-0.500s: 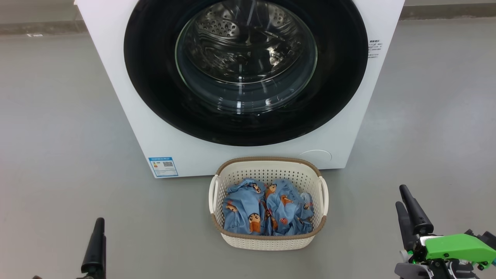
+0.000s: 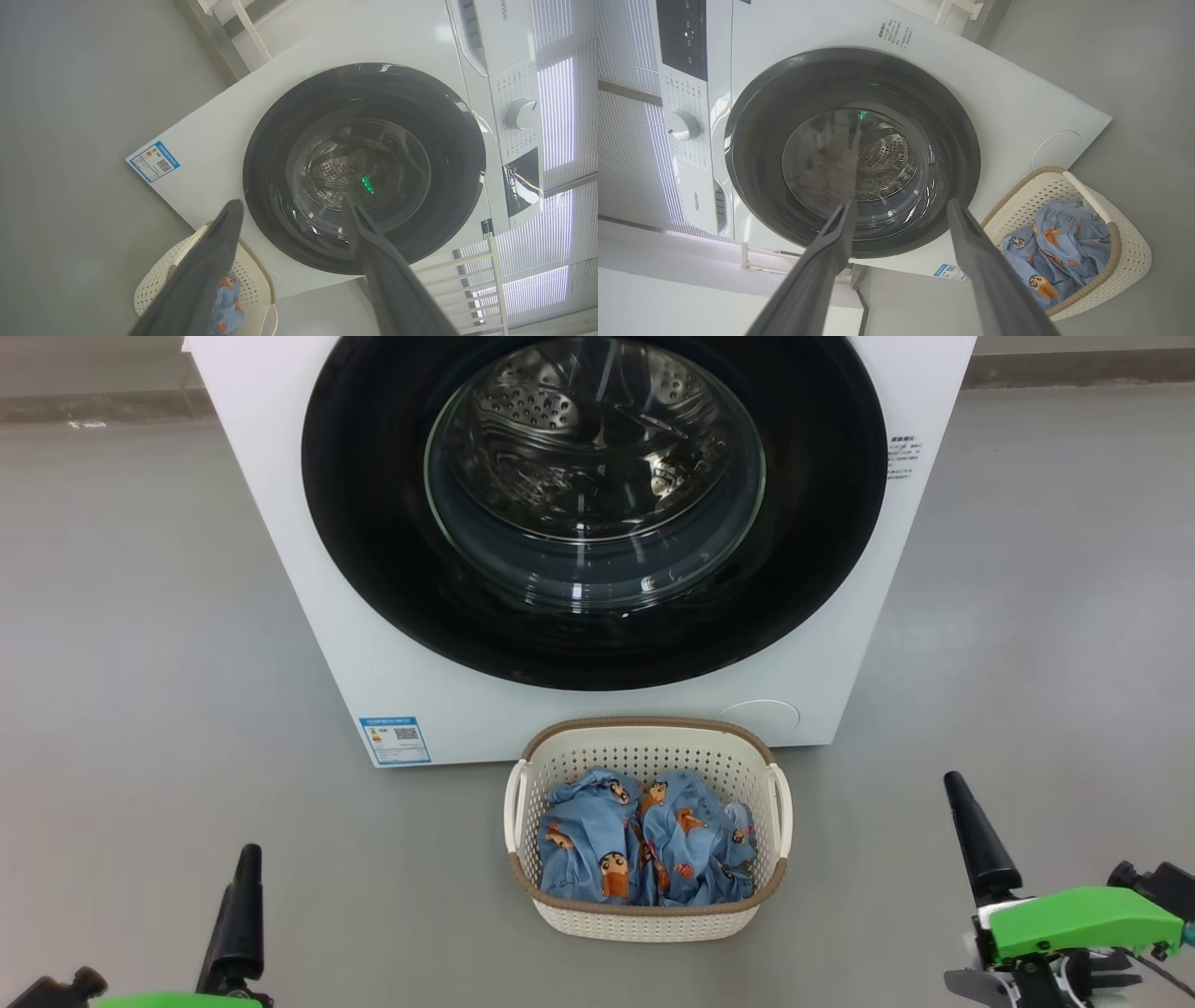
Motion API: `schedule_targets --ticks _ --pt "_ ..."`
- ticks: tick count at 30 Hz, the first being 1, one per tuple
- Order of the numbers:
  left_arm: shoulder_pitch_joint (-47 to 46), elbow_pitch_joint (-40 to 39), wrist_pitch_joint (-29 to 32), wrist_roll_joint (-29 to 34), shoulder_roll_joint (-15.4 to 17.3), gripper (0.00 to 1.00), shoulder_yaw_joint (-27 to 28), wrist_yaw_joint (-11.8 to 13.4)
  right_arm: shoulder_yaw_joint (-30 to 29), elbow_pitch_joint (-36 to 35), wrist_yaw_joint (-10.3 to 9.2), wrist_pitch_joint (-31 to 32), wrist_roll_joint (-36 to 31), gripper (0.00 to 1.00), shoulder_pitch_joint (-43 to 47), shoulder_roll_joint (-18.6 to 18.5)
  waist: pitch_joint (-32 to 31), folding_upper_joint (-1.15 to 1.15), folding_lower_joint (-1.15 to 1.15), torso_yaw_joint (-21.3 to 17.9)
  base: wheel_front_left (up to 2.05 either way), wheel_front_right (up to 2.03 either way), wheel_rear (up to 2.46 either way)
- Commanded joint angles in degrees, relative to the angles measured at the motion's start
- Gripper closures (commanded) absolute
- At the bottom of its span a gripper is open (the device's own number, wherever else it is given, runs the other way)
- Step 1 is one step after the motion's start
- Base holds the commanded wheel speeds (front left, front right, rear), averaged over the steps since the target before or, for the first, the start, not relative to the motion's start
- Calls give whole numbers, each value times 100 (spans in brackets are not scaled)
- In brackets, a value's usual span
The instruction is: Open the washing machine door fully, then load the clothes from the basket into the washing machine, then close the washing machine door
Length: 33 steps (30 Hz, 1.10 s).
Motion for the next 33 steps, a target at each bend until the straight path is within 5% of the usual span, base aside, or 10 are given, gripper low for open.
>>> schedule_targets --ticks 1,33 --pt "-271 -137 -86 209 183 0 42 -23 119 -175 14 -63 -238 0 -301 -119 -3 0 0 0 0 0 0" --pt "-496 171 -657 2446 534 0 -406 331 1080 150 23 -624 -3368 0 -656 -591 -81 0 0 36 0 0 0"
